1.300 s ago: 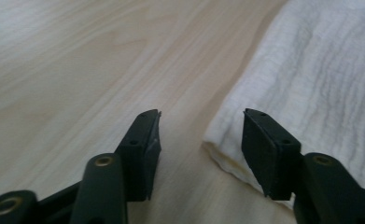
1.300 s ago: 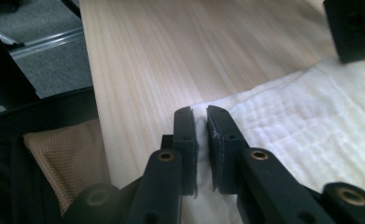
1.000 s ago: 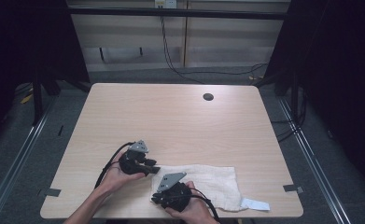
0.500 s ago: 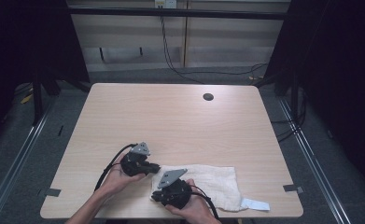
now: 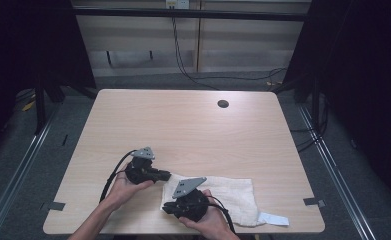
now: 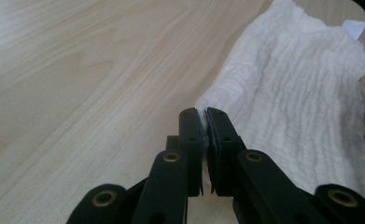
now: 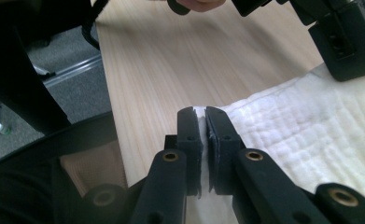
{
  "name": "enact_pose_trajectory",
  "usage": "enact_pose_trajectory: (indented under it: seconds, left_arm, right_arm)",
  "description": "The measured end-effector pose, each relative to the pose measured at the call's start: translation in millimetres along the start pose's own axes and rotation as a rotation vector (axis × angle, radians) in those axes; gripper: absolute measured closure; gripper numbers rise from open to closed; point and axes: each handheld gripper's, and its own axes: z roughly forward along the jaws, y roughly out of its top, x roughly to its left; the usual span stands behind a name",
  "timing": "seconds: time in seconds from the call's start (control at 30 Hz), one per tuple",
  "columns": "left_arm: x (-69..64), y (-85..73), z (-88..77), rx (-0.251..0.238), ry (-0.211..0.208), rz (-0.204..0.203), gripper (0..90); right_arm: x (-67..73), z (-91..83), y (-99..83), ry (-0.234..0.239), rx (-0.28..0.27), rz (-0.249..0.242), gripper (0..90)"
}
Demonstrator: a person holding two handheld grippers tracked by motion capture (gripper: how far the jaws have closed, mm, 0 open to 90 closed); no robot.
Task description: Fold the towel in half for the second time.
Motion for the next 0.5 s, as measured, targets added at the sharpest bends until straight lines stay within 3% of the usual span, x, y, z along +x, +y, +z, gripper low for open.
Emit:
enact_pose_trajectory:
  seconds: [0.23, 0.37, 0.5]
  left_arm:
    - [0.4, 7.1, -21.8, -0.071, -0.013, -0.006, 85.6]
    - [1.3, 5.7, -31.2, -0.057, 0.021, -0.021, 85.6]
    - [6.4, 3.1, -41.0, -0.065, 0.021, -0.049, 85.6]
  right_arm:
    - [1.8, -8.3, 9.4, 0.019, -0.044, 0.010, 85.0]
    - [3.4, -8.9, 14.9, 0.022, -0.058, 0.009, 85.1]
    - [4.0, -3.0, 20.2, 0.034, -0.067, 0.025, 85.3]
